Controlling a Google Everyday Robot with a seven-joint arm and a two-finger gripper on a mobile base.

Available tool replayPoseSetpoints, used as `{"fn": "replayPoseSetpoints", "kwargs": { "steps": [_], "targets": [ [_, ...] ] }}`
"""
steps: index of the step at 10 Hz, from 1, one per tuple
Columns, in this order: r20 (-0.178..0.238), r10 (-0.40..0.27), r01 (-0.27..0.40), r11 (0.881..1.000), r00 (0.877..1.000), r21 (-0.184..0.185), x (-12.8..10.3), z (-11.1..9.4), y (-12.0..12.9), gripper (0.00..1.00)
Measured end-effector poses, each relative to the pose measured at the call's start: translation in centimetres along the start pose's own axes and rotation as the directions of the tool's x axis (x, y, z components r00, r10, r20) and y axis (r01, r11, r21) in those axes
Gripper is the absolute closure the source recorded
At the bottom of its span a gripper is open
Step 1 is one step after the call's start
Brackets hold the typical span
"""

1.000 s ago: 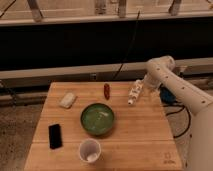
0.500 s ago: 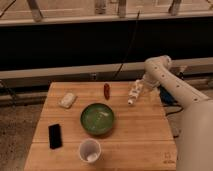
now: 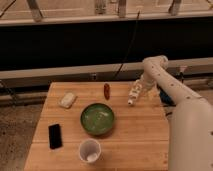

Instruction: Place the bottle in the ceramic bowl

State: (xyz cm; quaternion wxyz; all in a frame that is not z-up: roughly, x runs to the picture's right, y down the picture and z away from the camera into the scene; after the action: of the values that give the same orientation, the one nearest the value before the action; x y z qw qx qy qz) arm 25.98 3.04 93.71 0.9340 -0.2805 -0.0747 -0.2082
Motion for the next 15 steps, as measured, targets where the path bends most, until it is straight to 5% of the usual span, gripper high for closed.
{"fn": "replayPoseSetpoints", "kwargs": {
  "steps": [13,15],
  "targets": [
    [0.052,-0.009,0.012,0.998,0.999,-0.064,-0.1,3.8,0.7,0.2],
    [0.054,-0.005,0.009,0.998,0.999,-0.066,0.5,4.0,1.1,0.28]
  ]
}}
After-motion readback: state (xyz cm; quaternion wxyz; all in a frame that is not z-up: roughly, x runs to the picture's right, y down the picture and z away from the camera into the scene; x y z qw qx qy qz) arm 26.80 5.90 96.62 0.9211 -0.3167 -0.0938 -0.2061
